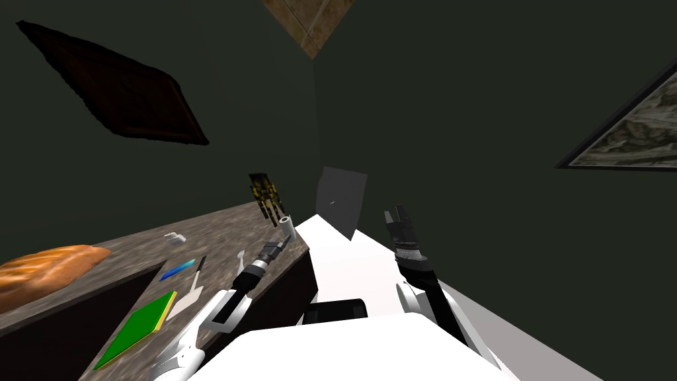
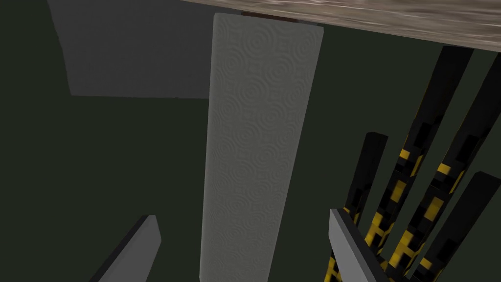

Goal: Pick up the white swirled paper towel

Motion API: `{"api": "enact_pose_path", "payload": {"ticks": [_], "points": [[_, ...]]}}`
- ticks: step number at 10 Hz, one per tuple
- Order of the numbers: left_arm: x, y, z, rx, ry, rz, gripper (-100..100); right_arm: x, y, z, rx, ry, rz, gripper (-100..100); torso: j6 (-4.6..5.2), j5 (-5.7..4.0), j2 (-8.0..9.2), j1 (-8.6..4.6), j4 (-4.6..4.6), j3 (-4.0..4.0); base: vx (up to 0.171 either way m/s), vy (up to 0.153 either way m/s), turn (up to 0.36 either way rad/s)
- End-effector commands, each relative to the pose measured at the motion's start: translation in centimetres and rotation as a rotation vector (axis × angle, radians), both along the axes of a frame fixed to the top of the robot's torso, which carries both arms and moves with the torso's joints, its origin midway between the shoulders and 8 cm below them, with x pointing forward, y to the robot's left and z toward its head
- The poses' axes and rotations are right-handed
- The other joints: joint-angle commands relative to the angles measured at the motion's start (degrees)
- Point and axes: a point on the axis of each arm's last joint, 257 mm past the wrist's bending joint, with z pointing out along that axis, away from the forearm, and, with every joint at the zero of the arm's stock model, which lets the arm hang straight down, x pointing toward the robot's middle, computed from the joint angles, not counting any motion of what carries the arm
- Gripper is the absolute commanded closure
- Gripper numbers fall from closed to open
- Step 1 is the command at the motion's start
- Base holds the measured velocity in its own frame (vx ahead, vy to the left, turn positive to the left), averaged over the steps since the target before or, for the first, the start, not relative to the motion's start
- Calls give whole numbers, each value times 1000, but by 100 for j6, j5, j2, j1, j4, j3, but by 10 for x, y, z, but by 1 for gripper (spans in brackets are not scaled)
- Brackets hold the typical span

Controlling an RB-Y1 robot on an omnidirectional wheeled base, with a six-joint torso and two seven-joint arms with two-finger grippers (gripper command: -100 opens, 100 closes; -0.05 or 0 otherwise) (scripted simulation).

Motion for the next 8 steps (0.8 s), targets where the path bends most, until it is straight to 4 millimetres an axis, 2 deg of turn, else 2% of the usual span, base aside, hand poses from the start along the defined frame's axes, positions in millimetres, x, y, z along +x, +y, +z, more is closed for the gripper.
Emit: {"api": "enact_pose_path", "payload": {"ticks": [1,5,6,7,8], "points": [[0,0,0,0,0,0,100,0,0,0,0,0,0,0,0,0,0,0,0,0,0,0,0],[0,0,0,0,0,0,100,0,0,0,0,0,0,0,0,0,4,0,1,3,0,0,0],[0,0,0,0,0,0,0,0,0,0,0,0,0,0,0,0,4,0,1,3,0,0,0],[3,9,5,5,9,6,-100,0,0,0,0,0,0,0,0,0,4,0,1,3,-7,-18,-60],[4,12,8,7,13,9,-100,0,0,0,0,0,0,0,1,-1,6,-5,2,4,-8,-28,-57]]}}
